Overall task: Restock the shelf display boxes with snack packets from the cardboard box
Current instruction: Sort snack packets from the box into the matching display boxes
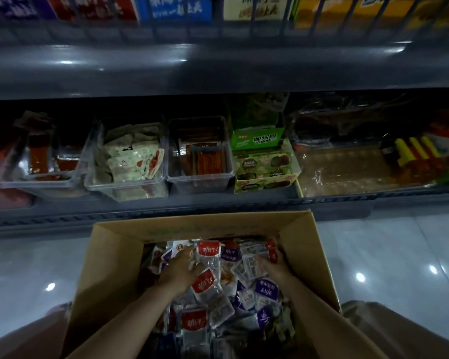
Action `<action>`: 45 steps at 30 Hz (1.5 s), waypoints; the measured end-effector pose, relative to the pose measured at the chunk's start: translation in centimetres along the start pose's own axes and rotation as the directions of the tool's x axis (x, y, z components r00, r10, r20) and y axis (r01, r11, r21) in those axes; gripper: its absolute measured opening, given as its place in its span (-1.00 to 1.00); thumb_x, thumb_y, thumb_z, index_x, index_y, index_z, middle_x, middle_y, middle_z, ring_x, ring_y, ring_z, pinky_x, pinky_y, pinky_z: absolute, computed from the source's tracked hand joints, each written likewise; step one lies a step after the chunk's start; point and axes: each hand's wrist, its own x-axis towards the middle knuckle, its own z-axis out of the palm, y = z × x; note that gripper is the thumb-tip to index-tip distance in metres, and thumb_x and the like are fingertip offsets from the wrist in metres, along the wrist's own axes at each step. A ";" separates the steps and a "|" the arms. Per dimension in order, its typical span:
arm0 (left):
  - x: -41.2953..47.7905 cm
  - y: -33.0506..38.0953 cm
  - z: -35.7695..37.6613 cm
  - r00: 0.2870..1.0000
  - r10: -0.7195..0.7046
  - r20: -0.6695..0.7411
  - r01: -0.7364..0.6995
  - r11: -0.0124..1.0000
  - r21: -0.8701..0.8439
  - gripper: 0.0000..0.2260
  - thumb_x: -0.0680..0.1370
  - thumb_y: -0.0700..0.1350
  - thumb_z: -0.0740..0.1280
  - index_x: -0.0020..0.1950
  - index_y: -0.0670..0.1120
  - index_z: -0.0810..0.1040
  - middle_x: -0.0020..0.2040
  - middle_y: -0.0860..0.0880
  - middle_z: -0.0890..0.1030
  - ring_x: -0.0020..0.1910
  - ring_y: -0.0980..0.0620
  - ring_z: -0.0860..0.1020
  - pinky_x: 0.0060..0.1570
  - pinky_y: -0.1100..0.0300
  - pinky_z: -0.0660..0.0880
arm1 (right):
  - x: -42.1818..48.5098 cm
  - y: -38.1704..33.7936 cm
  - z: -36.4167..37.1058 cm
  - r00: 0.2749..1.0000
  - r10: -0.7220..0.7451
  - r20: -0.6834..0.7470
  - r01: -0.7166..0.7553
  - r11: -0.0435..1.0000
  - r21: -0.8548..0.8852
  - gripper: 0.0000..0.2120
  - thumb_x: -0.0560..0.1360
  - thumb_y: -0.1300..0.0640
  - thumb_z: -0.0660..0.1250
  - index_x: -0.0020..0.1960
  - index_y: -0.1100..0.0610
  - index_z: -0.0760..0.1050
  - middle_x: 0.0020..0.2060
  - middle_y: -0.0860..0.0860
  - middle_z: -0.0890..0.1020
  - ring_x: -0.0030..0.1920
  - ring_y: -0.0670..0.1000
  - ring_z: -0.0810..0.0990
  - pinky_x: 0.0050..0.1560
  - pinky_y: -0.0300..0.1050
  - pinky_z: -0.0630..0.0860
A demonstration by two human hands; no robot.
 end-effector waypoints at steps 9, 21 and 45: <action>1.7 0.0 0.7 0.996 0.022 0.082 -0.011 0.990 -0.137 -0.40 0.58 0.12 0.25 0.55 0.09 0.06 0.53 -0.01 0.20 0.46 -0.05 0.26 0.38 0.04 0.31 | 1.0 -2.7 1.7 0.981 -0.096 -0.166 0.153 0.915 0.374 -0.50 0.47 0.00 0.41 0.35 0.13 0.43 0.27 0.08 0.51 0.32 0.16 0.43 0.35 0.08 0.34; 2.5 -0.3 2.2 0.974 0.020 0.227 -0.005 0.998 -0.067 -0.40 0.60 0.15 0.19 0.56 0.14 -0.02 0.58 0.01 -0.13 0.55 -0.08 -0.03 0.49 -0.05 0.08 | 3.0 -0.4 1.7 0.994 0.024 -0.106 -0.017 0.998 0.067 -0.12 0.31 0.05 0.57 0.50 0.03 0.18 0.43 0.07 0.33 0.40 0.18 0.33 0.38 0.10 0.31; 0.3 1.5 -0.9 0.992 -0.018 0.122 0.057 0.945 -0.322 -0.93 0.52 -0.04 0.40 -0.07 0.00 0.56 -0.09 0.03 0.64 -0.17 0.16 0.59 -0.20 0.33 0.53 | -4.7 -1.1 2.2 0.922 -0.129 0.365 0.068 0.982 0.175 -0.66 0.40 0.18 0.49 0.16 0.13 0.56 0.00 0.05 0.70 0.07 0.05 0.65 0.11 -0.07 0.55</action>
